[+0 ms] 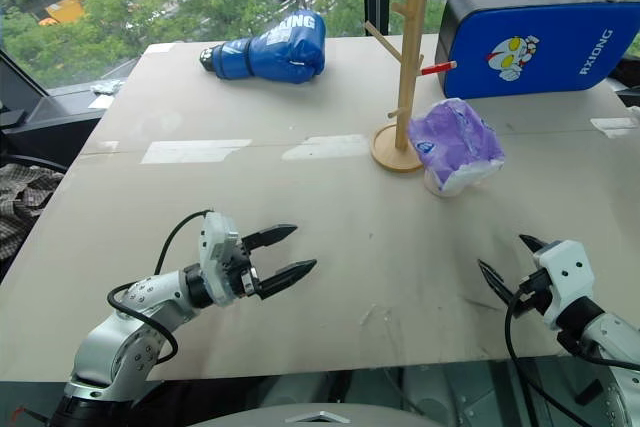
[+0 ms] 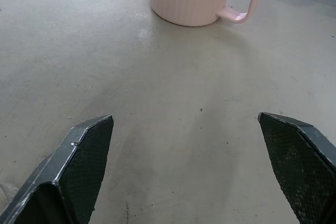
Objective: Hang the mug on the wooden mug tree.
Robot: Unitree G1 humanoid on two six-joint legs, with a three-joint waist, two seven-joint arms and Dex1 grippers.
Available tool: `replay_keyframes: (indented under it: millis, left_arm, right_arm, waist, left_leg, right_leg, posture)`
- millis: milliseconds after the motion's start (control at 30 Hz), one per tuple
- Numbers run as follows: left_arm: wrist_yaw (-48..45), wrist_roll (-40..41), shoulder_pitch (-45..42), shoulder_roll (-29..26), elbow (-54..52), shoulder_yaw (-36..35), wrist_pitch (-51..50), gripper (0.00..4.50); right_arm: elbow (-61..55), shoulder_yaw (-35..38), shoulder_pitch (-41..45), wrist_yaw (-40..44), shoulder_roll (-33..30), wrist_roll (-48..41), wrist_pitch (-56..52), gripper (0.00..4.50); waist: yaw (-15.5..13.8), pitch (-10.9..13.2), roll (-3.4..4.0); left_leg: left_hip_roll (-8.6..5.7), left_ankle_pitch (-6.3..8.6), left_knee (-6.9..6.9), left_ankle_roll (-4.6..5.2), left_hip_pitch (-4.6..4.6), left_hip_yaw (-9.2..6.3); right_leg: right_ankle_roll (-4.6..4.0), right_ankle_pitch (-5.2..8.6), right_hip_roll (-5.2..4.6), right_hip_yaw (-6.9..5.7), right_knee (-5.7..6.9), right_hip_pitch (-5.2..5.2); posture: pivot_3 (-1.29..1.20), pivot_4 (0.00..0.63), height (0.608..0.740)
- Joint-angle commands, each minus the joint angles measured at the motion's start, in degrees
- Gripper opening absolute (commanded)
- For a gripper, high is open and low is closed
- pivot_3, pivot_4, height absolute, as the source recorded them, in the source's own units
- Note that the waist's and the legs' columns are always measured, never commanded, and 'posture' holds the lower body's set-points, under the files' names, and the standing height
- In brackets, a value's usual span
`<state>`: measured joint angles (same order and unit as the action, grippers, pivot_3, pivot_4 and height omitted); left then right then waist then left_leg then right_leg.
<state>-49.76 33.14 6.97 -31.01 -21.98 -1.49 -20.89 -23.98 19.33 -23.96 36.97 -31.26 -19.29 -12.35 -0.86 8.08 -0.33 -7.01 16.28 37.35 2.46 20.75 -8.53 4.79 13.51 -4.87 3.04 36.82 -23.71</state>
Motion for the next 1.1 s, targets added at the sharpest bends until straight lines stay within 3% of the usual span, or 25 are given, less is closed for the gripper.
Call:
replay_keyframes:
  millis: [33,233,433,733,1100]
  left_arm:
    - [-0.4,0.9,-0.3,0.0,-2.5,-1.1,0.9,4.50]
    - [-5.0,2.6,-2.1,-0.3,-1.1,-2.0,3.7,4.50]
    - [-13.0,6.1,-3.3,-1.6,-0.5,-3.1,6.4,4.50]
    - [-17.5,8.9,-3.6,-3.9,-0.8,-5.8,6.2,4.50]
    - [-15.2,8.8,-1.6,-3.8,-3.8,-6.9,6.1,4.50]
  right_arm:
    - [-2.2,1.2,0.9,-1.4,-0.2,0.2,0.2,4.46]
    - [-6.6,3.6,6.1,-3.3,-3.4,-0.2,-2.6,4.46]
    - [-5.1,1.8,8.2,-4.2,-11.8,17.5,12.2,4.46]
    - [-1.9,-2.3,14.1,-7.0,-12.6,27.8,21.4,4.46]
    - [5.3,-8.3,24.3,-8.4,-13.7,35.4,25.7,4.46]
  waist:
    - [0.0,0.0,0.00]
    - [0.0,0.0,0.01]
    - [0.0,0.0,-0.02]
    - [0.2,0.0,-0.03]
    - [0.2,0.1,-0.07]
  left_leg:
    - [0.00,0.00,0.00,0.00,0.00,0.00]
    - [0.00,0.00,0.01,-0.01,0.00,0.00]
    - [0.00,0.00,0.00,0.00,0.02,0.01]
    - [0.00,-0.01,0.02,-0.01,-0.01,0.06]
    - [0.01,-0.01,0.01,-0.01,0.01,0.04]
  right_leg:
    - [0.00,0.00,0.00,0.00,0.00,0.00]
    - [0.00,-0.01,0.00,0.00,0.01,0.00]
    - [0.00,0.00,0.01,-0.03,-0.03,-0.01]
    - [0.00,-0.01,0.03,0.02,-0.02,0.00]
    - [-0.01,0.00,0.04,0.01,-0.03,0.00]
  posture:
    - [0.00,0.150,0.740]
    - [0.00,0.150,0.740]
    - [0.00,0.150,0.740]
    - [0.00,0.150,0.740]
    - [0.00,0.150,0.740]
